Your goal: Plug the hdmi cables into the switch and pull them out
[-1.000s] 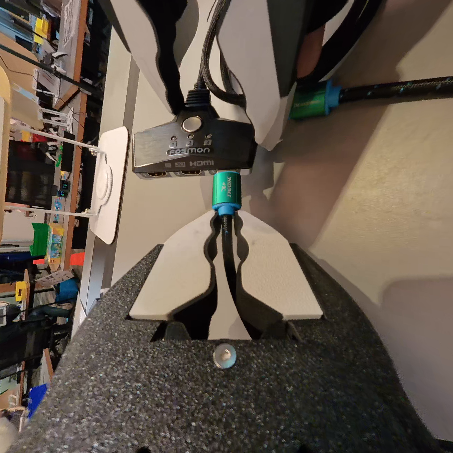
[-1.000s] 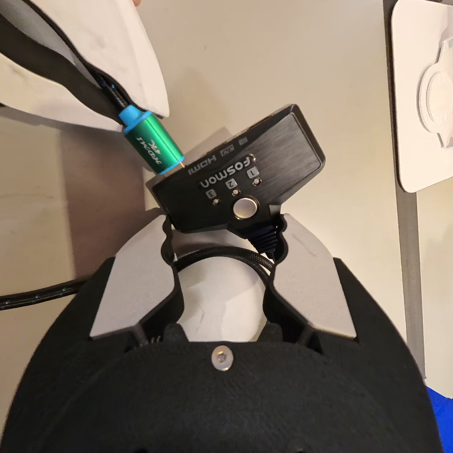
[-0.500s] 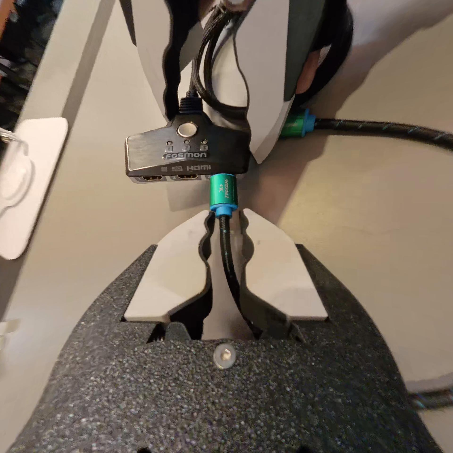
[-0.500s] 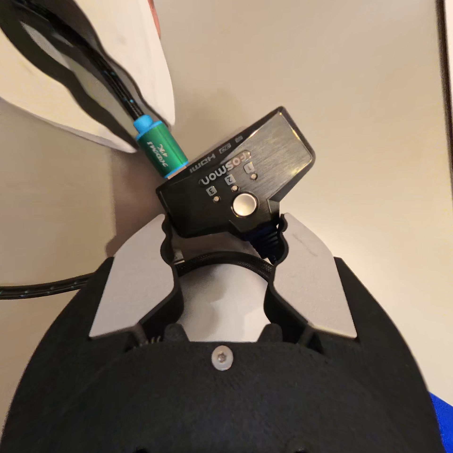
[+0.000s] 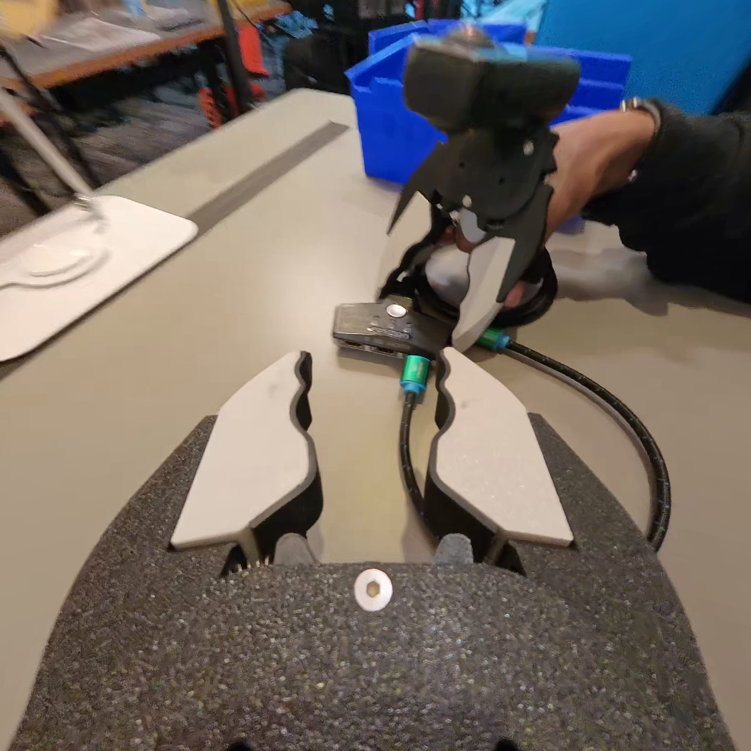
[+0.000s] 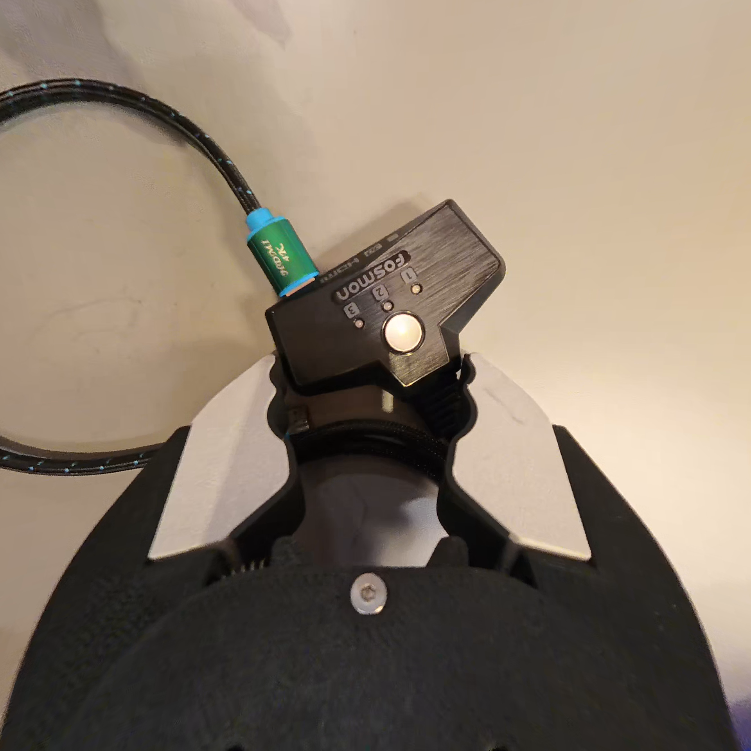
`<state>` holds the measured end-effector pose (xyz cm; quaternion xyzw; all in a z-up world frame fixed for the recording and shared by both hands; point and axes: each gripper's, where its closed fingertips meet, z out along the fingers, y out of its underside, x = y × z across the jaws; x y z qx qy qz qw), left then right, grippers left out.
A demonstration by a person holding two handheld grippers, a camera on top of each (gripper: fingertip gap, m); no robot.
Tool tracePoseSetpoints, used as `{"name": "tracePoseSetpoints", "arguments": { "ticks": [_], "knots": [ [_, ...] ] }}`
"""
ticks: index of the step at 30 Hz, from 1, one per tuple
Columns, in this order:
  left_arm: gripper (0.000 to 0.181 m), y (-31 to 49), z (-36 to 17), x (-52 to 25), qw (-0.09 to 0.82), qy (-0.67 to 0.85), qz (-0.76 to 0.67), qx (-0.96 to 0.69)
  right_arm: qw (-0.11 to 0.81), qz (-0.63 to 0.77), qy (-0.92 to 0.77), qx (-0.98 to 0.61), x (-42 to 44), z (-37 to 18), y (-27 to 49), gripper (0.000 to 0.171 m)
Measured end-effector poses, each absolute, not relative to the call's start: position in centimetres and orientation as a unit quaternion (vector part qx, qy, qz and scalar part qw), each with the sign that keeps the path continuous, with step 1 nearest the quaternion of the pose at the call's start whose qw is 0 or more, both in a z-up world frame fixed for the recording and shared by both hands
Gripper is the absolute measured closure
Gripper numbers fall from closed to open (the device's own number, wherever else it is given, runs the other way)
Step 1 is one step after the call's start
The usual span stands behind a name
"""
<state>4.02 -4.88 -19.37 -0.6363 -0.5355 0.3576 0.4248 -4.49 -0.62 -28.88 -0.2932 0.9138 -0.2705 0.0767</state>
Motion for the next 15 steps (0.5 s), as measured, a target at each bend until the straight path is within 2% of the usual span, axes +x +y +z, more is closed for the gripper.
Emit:
{"name": "tracePoseSetpoints", "arguments": {
  "ticks": [5, 9, 12, 15],
  "knots": [
    [0.130, -9.9, -12.8, 12.9, 0.394, -0.594, 0.461, -0.528, 0.078, -0.279, 0.912, -0.291, -4.5, -28.8, -0.6, 0.089],
    [0.140, -16.9, -8.8, 23.5, 0.315, -0.676, 0.523, -0.413, 0.078, -0.278, 0.912, -0.293, -4.5, -28.8, -0.6, 0.089],
    [0.141, -22.9, -10.6, 30.6, 0.223, -0.760, 0.500, -0.350, 0.078, -0.277, 0.911, -0.294, -4.5, -28.8, -0.6, 0.089],
    [0.138, -27.2, -16.4, 35.1, 0.138, -0.837, 0.410, -0.335, 0.078, -0.278, 0.911, -0.294, -4.5, -28.8, -0.6, 0.089]
  ]
}}
